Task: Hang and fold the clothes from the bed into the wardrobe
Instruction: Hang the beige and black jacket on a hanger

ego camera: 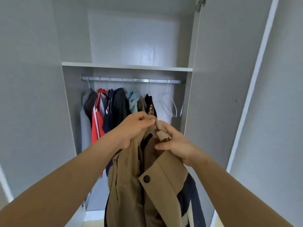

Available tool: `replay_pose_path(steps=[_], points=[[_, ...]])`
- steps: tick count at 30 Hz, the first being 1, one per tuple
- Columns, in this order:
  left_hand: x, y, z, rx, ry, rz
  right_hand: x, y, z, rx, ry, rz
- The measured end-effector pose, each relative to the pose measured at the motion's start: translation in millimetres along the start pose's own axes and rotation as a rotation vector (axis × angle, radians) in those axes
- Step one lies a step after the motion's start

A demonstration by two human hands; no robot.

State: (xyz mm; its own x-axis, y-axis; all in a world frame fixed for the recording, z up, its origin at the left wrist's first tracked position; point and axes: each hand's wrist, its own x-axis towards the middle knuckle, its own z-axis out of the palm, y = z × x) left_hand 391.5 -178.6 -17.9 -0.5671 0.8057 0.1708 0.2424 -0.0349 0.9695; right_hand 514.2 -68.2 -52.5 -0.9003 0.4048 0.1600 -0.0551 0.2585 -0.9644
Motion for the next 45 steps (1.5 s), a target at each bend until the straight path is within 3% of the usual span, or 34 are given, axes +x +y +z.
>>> replay_pose_path(steps=[3,12,15,18,22,26,30,34,36,41,45], points=[[49.5,-8.0,-12.0,0.178,-0.073,0.071,54.1,10.4,5.5,-0.023,0.007,-0.003],[196.2,-48.4,-68.0,0.579,-0.118,0.25,208.7,28.3,-28.3,0.306,0.485,0.082],[229.4,-78.1,-82.0,0.708,-0.245,0.098,237.8,40.6,-48.2,0.343,0.598,0.165],[263.9,-111.4,-93.1,1.045,-0.293,-0.091,269.8,55.0,-72.4,0.38,0.65,0.242],[300.3,-133.1,-99.9,0.686,-0.115,-0.136,315.6,74.2,-91.4,0.464,0.598,0.246],[345.8,-141.1,-100.1,0.563,0.146,-0.117,367.3,89.9,-108.5,0.35,0.517,0.25],[386.1,-121.9,-93.6,0.126,0.406,-0.142,397.5,108.8,-129.7,-0.027,0.214,0.225],[417.5,-84.8,-85.9,-0.327,0.583,-0.299,423.0,110.1,-162.2,-0.361,-0.131,0.372],[429.4,-77.0,-80.6,-0.475,0.557,-0.322,439.9,111.9,-177.6,-0.381,-0.08,0.333],[445.5,-95.3,-61.8,-0.589,0.446,-0.329,473.3,132.4,-207.2,-0.46,0.411,0.083],[456.2,-97.0,-65.7,-0.636,0.415,-0.313,486.0,156.1,-222.4,-0.761,0.371,0.158]])
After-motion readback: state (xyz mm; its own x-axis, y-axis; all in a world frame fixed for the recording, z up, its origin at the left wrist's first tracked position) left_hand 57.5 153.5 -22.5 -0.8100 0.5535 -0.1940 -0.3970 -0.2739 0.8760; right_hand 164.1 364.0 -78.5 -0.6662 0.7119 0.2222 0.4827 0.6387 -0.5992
